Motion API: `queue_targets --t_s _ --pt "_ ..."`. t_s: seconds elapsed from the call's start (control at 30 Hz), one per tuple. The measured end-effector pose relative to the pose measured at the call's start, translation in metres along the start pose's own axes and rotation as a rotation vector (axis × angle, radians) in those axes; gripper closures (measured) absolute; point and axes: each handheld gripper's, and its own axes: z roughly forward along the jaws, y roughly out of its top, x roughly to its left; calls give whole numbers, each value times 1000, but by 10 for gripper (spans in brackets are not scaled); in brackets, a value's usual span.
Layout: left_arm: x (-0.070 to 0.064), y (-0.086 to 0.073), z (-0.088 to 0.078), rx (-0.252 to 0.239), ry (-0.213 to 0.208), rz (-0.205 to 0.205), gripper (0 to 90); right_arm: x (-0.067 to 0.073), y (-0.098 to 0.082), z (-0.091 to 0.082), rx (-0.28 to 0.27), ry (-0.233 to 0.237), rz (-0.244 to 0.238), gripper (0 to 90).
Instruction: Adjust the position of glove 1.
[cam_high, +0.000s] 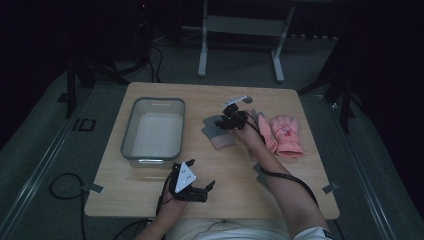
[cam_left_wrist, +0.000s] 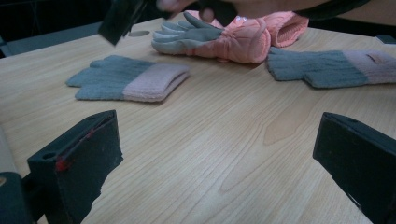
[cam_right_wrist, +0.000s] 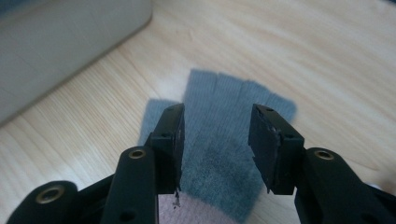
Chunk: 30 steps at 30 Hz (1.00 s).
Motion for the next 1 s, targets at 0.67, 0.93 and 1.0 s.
queue_targets --t_s 0.67,0.93,1.0 --pt "0 0 0 -3 -1 -4 7 -1 -10 36 114 -19 54 847" --pt "1 0 0 0 3 -11 7 8 -6 -17 7 -31 166 857" --pt "3 0 0 -2 7 -32 7 14 -9 -37 -16 -46 173 857"
